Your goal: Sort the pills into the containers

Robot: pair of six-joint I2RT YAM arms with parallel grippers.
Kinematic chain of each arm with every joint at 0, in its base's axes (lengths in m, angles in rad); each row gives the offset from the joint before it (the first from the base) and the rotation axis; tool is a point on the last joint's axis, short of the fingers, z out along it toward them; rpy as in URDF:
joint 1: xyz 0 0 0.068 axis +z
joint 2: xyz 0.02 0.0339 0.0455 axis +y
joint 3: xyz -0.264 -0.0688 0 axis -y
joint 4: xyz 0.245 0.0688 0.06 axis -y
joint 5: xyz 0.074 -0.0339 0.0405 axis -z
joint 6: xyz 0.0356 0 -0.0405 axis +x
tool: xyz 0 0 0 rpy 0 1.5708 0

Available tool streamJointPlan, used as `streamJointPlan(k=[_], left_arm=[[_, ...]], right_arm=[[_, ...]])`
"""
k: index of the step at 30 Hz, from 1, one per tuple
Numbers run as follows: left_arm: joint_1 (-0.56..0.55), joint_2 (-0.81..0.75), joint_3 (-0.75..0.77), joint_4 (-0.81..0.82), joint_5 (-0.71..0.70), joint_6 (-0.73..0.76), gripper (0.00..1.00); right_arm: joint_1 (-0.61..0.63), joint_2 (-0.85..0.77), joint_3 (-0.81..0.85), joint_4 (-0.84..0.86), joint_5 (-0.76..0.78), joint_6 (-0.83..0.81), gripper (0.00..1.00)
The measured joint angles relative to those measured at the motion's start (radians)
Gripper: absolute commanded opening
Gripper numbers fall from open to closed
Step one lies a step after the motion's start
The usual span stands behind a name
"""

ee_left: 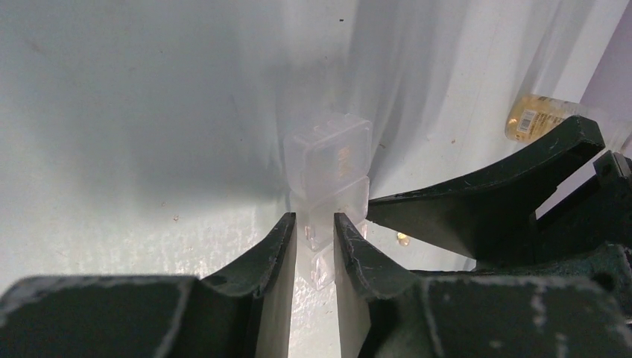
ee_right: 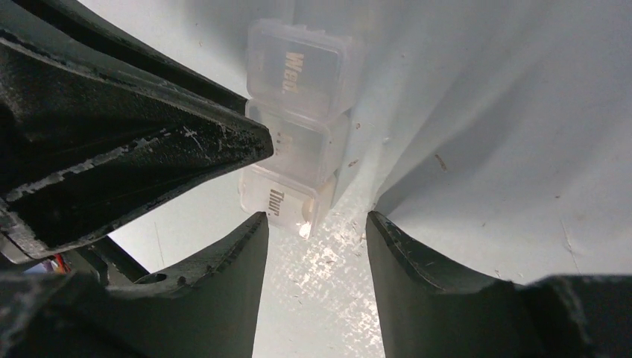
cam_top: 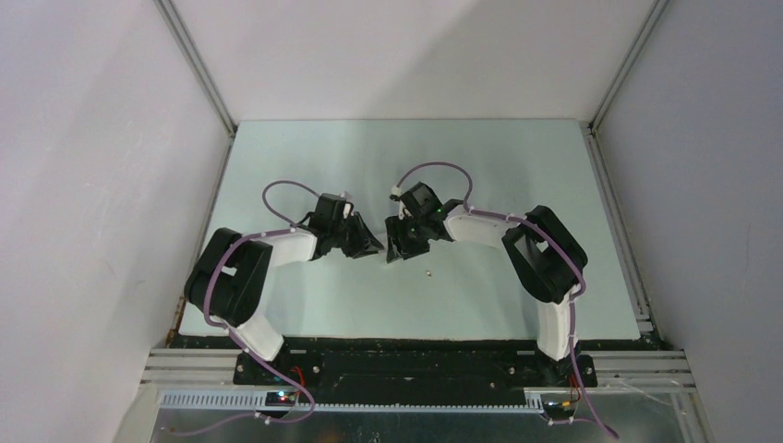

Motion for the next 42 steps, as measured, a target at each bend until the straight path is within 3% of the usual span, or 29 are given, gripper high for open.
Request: streamJointPlan(k=[13,26,30,34,37,42], left_arm=[[0.0,0.005,-0.002,0.013,0.005,-0.032,0.24],[0.008,0.011,-0.002,0.009,0.011,-0.06,0.19],[0.008,0.011,-0.002,0.009,0.012,-0.06,0.19],[0.008,0.01,0.0,0.001,0.01,-0.06,0.25],[0.007,0.006,0.021,-0.042,-0.008,-0.047,0.37],[0.005,-0.038,0.091,-0.158,-0.077,0.02,0.6]], right_arm=[[-0.024,0.047,0.016,0.06,-0.084,0.134,0.48],[-0.029,0.064,0.031,0.05,-0.114,0.112,0.33],[-0.029,0.064,0.031,0.049,-0.113,0.106,0.34],[-0.029,0.06,0.031,0.048,-0.109,0.106,0.5],[-0.029,0.053,0.029,0.05,-0.097,0.108,0.61],[-0.048,0.019,0.031,0.011,-0.081,0.105,0.64]])
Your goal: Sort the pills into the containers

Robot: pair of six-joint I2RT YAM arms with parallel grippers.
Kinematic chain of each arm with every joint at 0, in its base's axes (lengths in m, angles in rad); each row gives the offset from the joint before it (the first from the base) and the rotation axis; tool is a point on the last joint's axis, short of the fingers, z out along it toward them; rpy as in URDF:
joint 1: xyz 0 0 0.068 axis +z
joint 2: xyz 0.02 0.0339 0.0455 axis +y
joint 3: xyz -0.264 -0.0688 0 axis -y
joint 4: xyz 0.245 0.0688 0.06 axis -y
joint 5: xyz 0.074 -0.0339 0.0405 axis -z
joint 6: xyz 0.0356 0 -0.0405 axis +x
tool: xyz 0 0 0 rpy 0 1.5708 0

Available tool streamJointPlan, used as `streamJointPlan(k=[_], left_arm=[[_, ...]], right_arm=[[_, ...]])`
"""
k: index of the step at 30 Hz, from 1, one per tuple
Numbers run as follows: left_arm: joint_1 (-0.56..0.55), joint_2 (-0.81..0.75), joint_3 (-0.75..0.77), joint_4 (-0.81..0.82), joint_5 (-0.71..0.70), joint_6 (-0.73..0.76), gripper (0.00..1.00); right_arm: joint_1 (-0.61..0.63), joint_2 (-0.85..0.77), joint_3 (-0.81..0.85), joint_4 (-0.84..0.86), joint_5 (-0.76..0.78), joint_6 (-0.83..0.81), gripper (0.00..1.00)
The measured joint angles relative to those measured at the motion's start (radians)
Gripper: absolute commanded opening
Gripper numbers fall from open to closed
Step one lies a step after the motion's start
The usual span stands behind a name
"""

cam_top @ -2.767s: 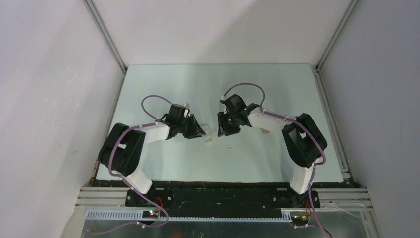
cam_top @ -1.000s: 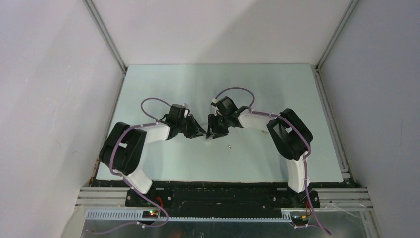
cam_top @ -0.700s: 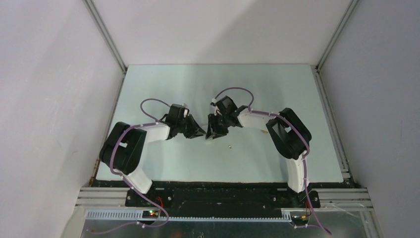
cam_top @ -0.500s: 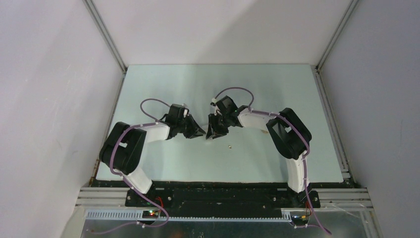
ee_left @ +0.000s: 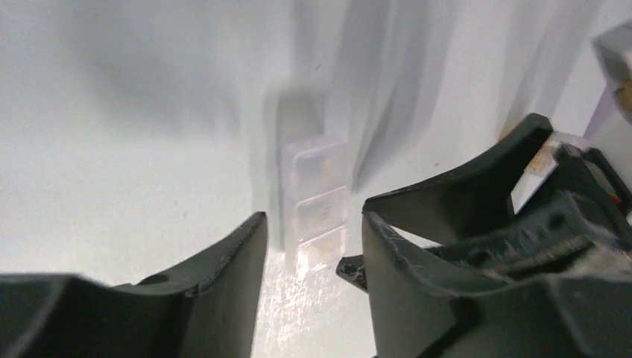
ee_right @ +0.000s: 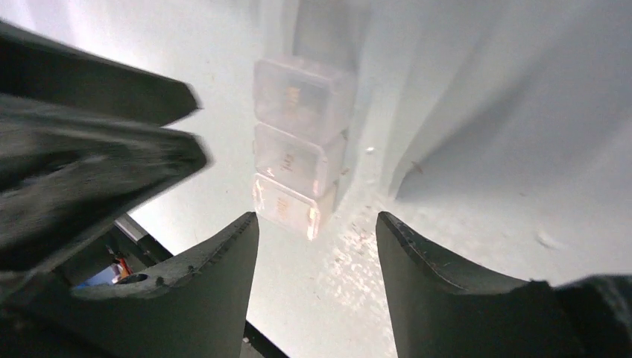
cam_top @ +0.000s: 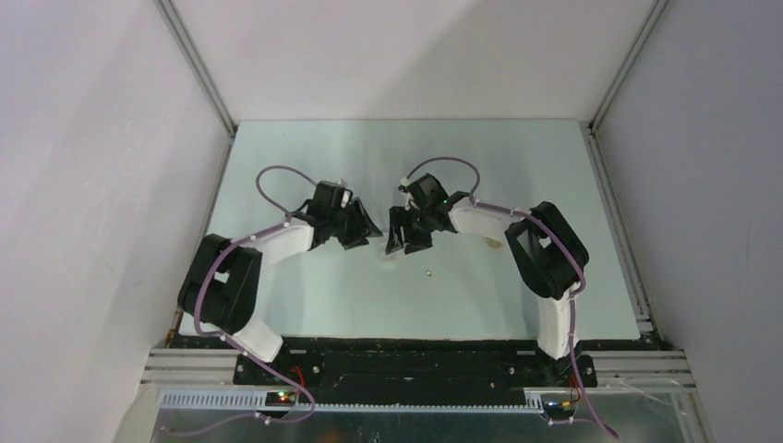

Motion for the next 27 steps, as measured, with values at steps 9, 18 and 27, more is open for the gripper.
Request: streamJointPlan(k=[9,18,27], left_arm=[[0.005,-0.197,0.113,-0.106,-0.138,0.163,0.92],[0.01,-0.588,0.162,-0.356,-0.394,0.355,0.99],[0.009,-0.941,0.252,-0.591,-0.654,0.496,0.99]], right_arm=[[-0.108,-0.115,0.082,-0.167,0.061,-0.019,0.65],[-0.177,-0.623,-0.002,-0.287,0.417,-0.057,0.77],[-0.287,-1.133,-0.054,-0.473,0.788,-0.067,1.0]])
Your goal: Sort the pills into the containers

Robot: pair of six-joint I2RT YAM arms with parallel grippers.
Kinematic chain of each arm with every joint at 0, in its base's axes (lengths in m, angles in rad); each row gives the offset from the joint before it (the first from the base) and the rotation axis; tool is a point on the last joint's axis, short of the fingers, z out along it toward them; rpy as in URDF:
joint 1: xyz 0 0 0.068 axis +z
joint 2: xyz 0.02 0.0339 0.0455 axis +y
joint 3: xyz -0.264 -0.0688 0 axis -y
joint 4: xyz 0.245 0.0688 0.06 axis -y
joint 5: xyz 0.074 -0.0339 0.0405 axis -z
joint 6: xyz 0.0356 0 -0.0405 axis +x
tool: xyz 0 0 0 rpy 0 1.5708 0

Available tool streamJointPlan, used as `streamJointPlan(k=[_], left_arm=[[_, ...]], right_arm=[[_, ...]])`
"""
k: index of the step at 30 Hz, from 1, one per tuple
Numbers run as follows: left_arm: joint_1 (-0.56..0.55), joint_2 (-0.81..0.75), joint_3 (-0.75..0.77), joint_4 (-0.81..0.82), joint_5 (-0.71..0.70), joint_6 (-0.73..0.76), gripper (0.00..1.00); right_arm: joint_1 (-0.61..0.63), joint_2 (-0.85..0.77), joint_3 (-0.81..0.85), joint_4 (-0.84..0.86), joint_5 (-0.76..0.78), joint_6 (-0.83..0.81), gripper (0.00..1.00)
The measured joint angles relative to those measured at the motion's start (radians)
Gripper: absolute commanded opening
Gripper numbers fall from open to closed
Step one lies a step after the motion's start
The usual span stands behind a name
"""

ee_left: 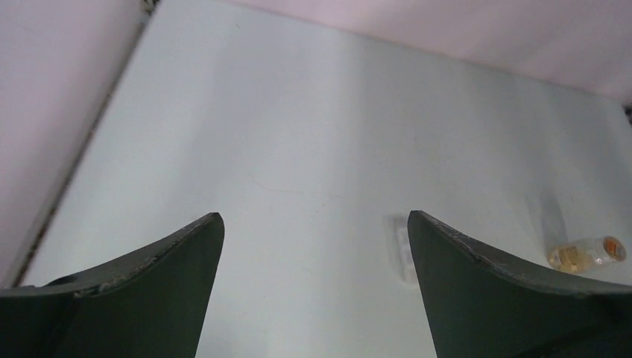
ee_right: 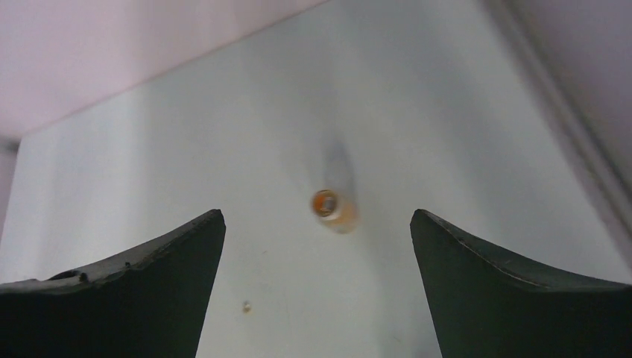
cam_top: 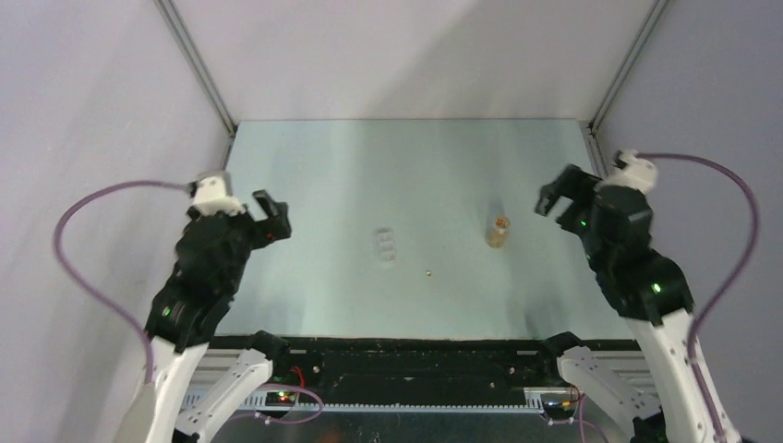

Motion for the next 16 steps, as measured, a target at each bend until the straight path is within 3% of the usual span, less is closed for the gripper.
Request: streamJointPlan(k=[5,16], left_arm=[[0.0,-0.145,0.055,-0.105,-0.058,0.02,0.99],[0.0,-0.196,0.048,-0.216,-0.066,0.019,0.99]], right_arm=[[-0.083,-0.158,0.022,-0.143,0.103,0.0,0.99],[-0.09,-0.248,0.079,-0.274,0.183,0.013,0.99]])
